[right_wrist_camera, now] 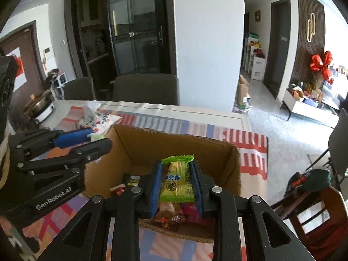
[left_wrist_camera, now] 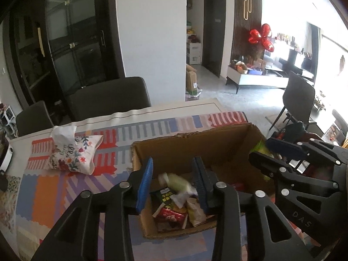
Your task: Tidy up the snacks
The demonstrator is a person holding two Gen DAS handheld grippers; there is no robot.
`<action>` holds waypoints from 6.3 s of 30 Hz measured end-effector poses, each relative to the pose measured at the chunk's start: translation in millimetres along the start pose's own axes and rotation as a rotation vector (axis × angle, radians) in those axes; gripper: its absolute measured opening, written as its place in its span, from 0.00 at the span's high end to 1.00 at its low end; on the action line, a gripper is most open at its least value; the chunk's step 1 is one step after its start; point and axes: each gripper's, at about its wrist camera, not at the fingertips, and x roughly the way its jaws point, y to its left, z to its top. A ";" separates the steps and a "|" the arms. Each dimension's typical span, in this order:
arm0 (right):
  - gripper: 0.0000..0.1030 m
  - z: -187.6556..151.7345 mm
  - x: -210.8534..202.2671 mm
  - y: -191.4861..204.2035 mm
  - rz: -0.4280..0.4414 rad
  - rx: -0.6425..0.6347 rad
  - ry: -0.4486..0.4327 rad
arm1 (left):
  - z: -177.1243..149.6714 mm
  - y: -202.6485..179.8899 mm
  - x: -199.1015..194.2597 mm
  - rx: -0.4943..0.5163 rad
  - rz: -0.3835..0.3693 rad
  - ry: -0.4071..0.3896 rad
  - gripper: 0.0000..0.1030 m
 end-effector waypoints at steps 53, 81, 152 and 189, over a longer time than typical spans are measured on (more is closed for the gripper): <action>0.32 -197.3 1.3 -27.8 -0.046 0.076 0.177 | -183.6 -70.2 8.2 0.016 0.138 0.150 0.18; 0.63 -205.1 18.1 -13.9 -0.047 0.038 0.212 | -186.7 -64.8 23.6 -0.006 0.152 0.186 0.18; 0.62 13.4 17.9 6.8 -0.065 -0.021 0.128 | -5.5 20.1 -12.1 0.000 0.200 0.048 0.12; 0.17 -100.2 -149.7 19.6 -0.167 0.062 -0.178 | -111.0 -21.2 -156.7 -0.013 0.188 -0.217 0.00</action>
